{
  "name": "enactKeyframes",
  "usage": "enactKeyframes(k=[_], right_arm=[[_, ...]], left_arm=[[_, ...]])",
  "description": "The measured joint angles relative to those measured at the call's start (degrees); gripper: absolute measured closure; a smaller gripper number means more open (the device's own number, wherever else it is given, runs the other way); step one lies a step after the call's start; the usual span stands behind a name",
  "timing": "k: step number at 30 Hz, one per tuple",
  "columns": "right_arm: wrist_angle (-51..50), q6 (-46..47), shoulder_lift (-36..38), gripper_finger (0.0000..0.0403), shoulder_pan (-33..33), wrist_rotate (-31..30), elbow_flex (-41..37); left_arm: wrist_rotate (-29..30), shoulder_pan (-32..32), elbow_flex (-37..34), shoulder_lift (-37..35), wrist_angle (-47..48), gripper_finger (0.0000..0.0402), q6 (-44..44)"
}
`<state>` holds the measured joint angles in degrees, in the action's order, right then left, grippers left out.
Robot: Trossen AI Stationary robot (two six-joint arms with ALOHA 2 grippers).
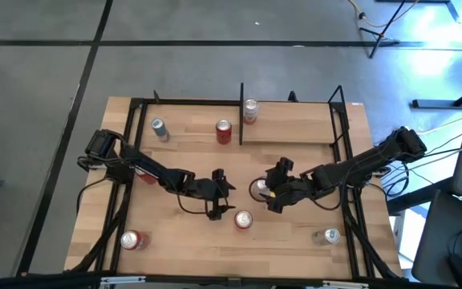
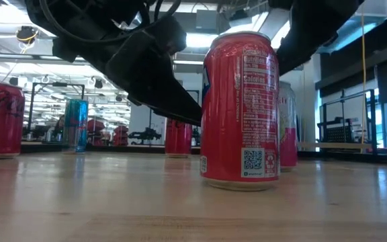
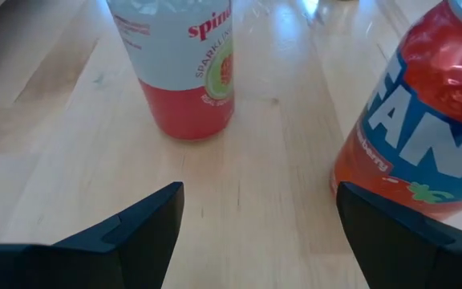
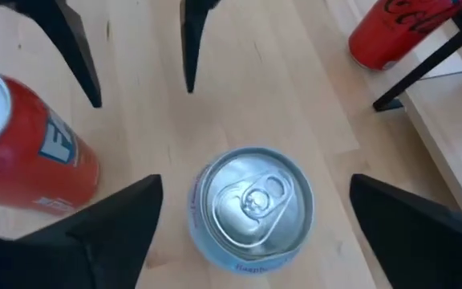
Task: Place canned beverage on shelf
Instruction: Put the pink white soda can on the shelf aligned with the other pink white soda can
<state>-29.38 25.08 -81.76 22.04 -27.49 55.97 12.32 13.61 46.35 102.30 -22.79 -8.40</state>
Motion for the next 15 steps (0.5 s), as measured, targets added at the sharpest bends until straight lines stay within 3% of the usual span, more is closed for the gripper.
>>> enactKeyframes(k=[15], right_arm=[[11.72, 0.12, 0.02, 0.0059, -3.78, 4.43, -9.28]], left_arm=[[0.03, -0.02, 0.00, 0.00, -0.02, 0.0087, 0.00]])
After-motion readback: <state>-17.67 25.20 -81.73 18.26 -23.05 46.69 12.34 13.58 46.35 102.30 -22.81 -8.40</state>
